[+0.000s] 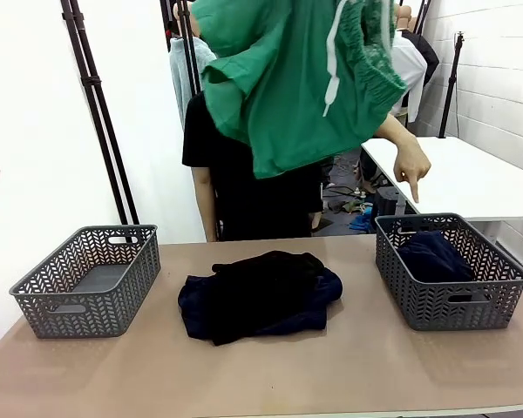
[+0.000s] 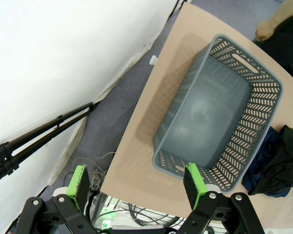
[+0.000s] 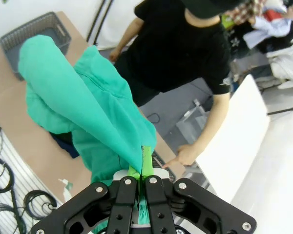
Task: Sort the tops and bottoms.
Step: Sort the clothes according to human instructions.
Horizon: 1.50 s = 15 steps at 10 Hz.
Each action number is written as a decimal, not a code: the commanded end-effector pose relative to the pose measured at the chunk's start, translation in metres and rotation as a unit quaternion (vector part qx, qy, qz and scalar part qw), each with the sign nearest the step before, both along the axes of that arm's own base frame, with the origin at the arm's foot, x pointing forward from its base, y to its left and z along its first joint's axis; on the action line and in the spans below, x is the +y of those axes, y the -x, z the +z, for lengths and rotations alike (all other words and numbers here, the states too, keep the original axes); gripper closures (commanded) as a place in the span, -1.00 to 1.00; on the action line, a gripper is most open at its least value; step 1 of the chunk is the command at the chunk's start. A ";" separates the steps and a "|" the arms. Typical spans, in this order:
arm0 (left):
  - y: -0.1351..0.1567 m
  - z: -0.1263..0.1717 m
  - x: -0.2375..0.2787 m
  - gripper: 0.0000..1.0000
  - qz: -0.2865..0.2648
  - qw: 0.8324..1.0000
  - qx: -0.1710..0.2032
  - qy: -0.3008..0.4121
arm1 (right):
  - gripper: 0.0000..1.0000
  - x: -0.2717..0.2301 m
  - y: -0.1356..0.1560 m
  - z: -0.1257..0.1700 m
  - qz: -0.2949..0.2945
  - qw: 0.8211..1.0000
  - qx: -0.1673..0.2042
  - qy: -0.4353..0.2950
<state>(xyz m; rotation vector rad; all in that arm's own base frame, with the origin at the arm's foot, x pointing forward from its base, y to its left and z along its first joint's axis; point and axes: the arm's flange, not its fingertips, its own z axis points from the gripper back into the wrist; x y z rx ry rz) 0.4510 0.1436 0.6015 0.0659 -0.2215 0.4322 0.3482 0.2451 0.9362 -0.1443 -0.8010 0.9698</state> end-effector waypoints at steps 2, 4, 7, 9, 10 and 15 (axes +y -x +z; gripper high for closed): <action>0.000 0.000 -0.001 -1.00 0.009 1.000 -0.003 0.001 | 1.00 -0.056 -0.013 -0.010 -0.080 0.996 -0.017 -0.033; 0.000 0.000 -0.001 -1.00 0.009 1.000 -0.003 0.001 | 1.00 -0.098 -0.029 -0.032 -0.147 0.988 -0.008 -0.039; 0.000 0.000 -0.001 -1.00 0.009 1.000 -0.003 0.001 | 1.00 -0.158 -0.056 -0.080 -0.223 0.973 0.020 -0.052; 0.000 0.000 -0.001 -1.00 0.009 1.000 -0.003 0.001 | 1.00 -0.183 -0.074 -0.119 -0.228 0.970 0.046 -0.070; 0.000 0.000 -0.001 -1.00 0.009 1.000 -0.003 0.001 | 1.00 -0.195 -0.083 -0.141 -0.259 0.962 0.060 -0.063; 0.000 0.000 -0.001 -1.00 0.009 1.000 -0.003 0.001 | 1.00 -0.227 -0.114 -0.245 -0.300 0.940 0.150 -0.065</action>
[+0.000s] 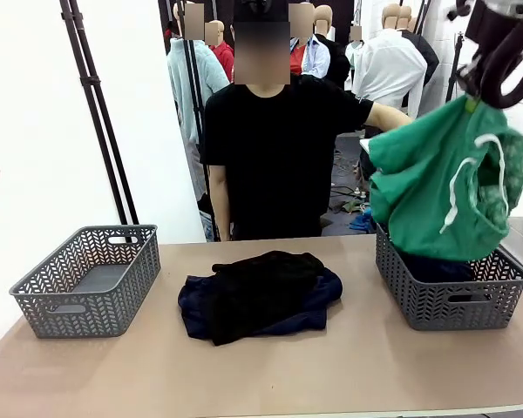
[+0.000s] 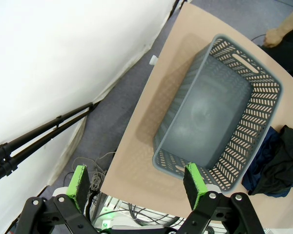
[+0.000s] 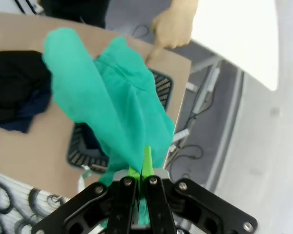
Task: Sort the tops and bottoms.
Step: Sort the clothes according to human instructions.
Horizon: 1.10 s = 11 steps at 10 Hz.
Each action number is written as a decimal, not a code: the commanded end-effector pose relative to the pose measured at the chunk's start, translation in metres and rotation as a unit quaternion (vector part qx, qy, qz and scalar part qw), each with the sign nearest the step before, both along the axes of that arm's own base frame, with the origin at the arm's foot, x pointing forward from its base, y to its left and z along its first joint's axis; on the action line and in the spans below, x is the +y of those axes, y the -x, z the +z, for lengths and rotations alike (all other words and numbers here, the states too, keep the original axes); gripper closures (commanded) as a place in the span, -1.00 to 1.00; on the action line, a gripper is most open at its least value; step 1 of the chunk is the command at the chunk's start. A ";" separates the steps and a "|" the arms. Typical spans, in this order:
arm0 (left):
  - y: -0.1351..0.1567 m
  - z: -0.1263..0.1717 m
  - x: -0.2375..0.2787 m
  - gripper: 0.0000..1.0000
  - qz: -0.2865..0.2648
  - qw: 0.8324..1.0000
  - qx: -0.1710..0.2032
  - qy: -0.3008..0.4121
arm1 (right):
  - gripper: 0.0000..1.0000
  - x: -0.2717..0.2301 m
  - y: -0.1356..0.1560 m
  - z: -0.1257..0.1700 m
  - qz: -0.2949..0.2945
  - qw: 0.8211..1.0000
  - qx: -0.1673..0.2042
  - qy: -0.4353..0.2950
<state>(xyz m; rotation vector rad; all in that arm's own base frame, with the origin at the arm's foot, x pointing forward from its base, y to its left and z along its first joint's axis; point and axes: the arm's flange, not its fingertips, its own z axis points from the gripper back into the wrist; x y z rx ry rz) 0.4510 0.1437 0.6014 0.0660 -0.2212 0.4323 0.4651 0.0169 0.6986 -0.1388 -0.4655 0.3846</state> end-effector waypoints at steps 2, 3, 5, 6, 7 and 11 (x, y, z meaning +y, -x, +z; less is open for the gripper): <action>0.000 0.001 -0.001 -1.00 0.008 1.000 -0.003 0.001 | 1.00 0.000 0.000 0.000 0.000 1.000 0.000 0.000; 0.000 0.001 -0.001 -1.00 0.008 1.000 -0.003 0.001 | 1.00 0.000 0.000 0.000 0.000 1.000 0.000 0.000; 0.000 0.001 -0.001 -1.00 0.008 1.000 -0.003 0.001 | 1.00 0.000 0.000 0.000 0.000 1.000 0.000 0.000; 0.000 0.001 -0.001 -1.00 0.008 1.000 -0.003 0.001 | 1.00 0.000 0.000 0.000 0.000 1.000 0.000 0.000; 0.000 0.001 -0.001 -1.00 0.008 1.000 -0.003 0.001 | 1.00 0.001 0.000 -0.003 -0.004 1.000 -0.002 -0.007; 0.000 0.001 -0.001 -1.00 0.008 1.000 -0.003 0.001 | 1.00 -0.020 -0.004 -0.040 -0.029 0.999 0.007 -0.027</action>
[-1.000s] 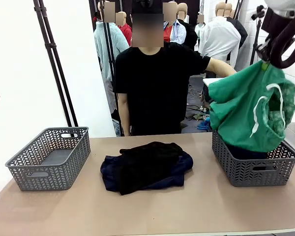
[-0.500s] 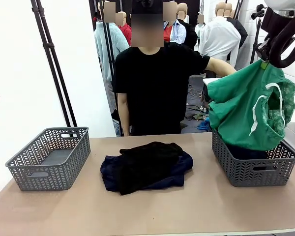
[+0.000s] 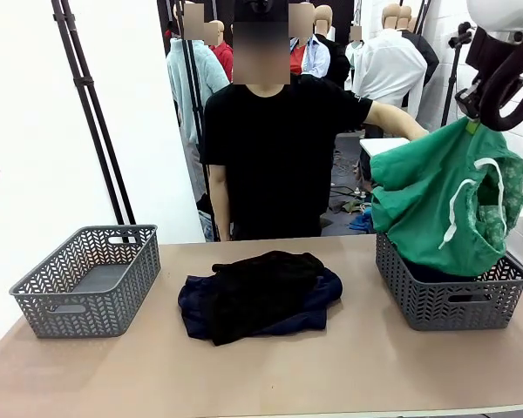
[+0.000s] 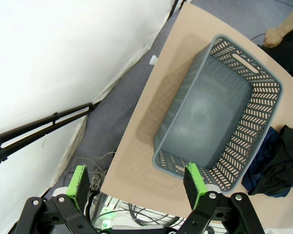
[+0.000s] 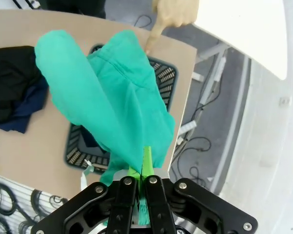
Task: Sort the tops and bottoms.
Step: Sort the clothes according to human instructions.
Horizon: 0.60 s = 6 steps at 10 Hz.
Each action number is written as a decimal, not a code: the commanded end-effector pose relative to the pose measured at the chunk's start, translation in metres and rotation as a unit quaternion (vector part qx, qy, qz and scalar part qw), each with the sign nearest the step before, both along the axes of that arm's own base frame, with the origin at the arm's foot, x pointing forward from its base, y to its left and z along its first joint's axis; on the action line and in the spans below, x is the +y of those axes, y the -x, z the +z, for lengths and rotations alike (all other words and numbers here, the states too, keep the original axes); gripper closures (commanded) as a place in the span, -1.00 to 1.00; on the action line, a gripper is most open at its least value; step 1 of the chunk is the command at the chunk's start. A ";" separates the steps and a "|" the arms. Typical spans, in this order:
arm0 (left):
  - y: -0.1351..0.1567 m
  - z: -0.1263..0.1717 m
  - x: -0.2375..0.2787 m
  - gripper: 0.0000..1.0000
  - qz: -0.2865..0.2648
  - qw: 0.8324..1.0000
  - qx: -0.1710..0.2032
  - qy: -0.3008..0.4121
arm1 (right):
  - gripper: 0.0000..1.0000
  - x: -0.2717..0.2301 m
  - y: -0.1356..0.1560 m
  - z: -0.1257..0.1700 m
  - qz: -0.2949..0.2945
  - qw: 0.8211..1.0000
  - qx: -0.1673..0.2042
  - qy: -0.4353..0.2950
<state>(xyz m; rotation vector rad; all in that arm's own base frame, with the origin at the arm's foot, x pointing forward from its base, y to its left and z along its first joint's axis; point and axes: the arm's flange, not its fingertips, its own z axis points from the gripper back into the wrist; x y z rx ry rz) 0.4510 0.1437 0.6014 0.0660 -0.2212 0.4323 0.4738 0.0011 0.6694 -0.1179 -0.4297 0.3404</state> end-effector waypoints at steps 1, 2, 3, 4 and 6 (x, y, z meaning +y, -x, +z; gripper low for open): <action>0.000 0.001 -0.001 -1.00 0.008 1.000 -0.003 0.001 | 1.00 -0.009 0.002 -0.019 -0.023 0.999 -0.016 -0.029; 0.000 0.001 -0.001 -1.00 0.008 1.000 -0.003 0.001 | 1.00 -0.015 -0.005 -0.026 -0.033 0.999 -0.011 -0.038; 0.000 0.001 -0.001 -1.00 0.008 1.000 -0.003 0.001 | 1.00 -0.019 -0.016 -0.035 -0.059 0.997 -0.003 -0.046; 0.000 0.001 -0.001 -1.00 0.008 1.000 -0.003 0.001 | 1.00 -0.022 -0.028 -0.051 -0.045 0.997 0.013 -0.054; 0.000 0.001 -0.001 -1.00 0.008 1.000 -0.003 0.001 | 1.00 -0.022 -0.053 -0.089 -0.040 0.996 0.056 -0.055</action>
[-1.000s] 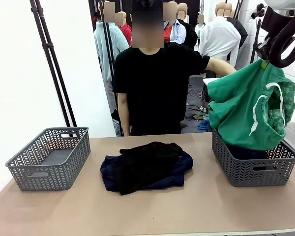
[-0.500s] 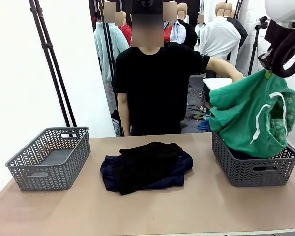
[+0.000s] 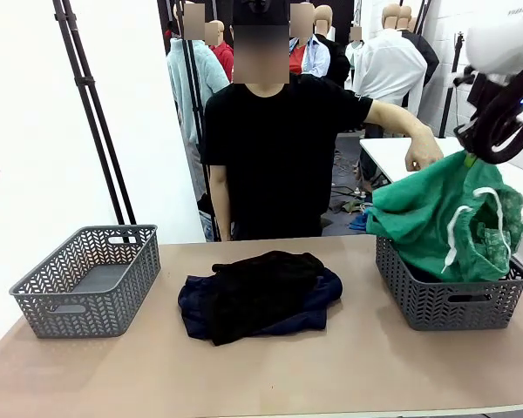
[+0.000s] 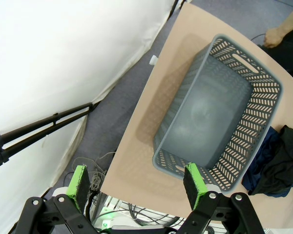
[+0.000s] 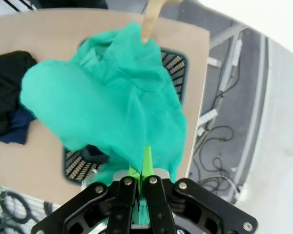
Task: Sort the tops and bottoms.
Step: Sort the clothes according to human instructions.
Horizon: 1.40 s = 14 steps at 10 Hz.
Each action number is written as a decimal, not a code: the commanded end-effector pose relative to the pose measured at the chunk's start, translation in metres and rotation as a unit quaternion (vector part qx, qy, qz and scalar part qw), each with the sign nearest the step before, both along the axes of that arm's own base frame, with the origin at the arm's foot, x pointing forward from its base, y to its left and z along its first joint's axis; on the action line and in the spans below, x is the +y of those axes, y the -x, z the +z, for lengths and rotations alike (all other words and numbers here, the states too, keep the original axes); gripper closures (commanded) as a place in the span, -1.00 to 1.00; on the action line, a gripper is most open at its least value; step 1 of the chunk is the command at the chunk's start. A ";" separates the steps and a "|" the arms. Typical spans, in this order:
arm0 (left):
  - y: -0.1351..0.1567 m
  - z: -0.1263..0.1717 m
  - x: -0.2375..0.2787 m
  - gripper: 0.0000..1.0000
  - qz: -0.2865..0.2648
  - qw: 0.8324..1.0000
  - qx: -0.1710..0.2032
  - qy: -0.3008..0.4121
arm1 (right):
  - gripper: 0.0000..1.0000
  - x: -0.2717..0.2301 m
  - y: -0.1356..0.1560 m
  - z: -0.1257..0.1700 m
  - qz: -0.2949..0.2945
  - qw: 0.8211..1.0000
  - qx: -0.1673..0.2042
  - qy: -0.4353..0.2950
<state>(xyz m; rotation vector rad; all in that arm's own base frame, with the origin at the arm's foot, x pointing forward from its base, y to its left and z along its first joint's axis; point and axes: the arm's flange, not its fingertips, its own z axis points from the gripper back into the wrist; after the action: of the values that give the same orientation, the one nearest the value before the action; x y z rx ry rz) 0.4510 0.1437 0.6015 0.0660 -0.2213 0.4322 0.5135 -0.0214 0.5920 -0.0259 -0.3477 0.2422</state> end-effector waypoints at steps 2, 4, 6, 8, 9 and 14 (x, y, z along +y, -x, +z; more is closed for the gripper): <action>0.000 0.000 -0.001 -1.00 0.008 1.000 -0.003 0.001 | 1.00 -0.005 -0.027 -0.050 -0.012 0.998 0.054 0.006; 0.000 0.000 -0.001 -1.00 0.008 1.000 -0.003 0.001 | 1.00 -0.009 -0.026 -0.065 -0.017 0.997 0.073 0.003; 0.000 0.000 -0.001 -1.00 0.008 1.000 -0.003 0.001 | 0.60 -0.010 -0.023 -0.058 -0.022 0.997 0.070 0.011; 0.000 0.000 -0.001 -1.00 0.008 1.000 -0.003 0.001 | -0.17 -0.011 -0.018 -0.045 -0.024 0.998 0.051 0.013; 0.000 0.000 -0.001 -1.00 0.008 1.000 -0.003 0.001 | -0.55 -0.012 -0.012 -0.037 -0.022 0.999 0.043 0.012; 0.000 0.000 -0.001 -1.00 0.008 1.000 -0.003 0.001 | -1.00 -0.013 0.030 0.057 0.024 0.999 -0.033 0.004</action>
<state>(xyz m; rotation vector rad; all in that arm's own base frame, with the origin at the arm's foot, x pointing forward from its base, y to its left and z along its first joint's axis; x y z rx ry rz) 0.4511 0.1436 0.6014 0.0660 -0.2212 0.4322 0.4894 -0.0334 0.6354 -0.0483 -0.3948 0.2726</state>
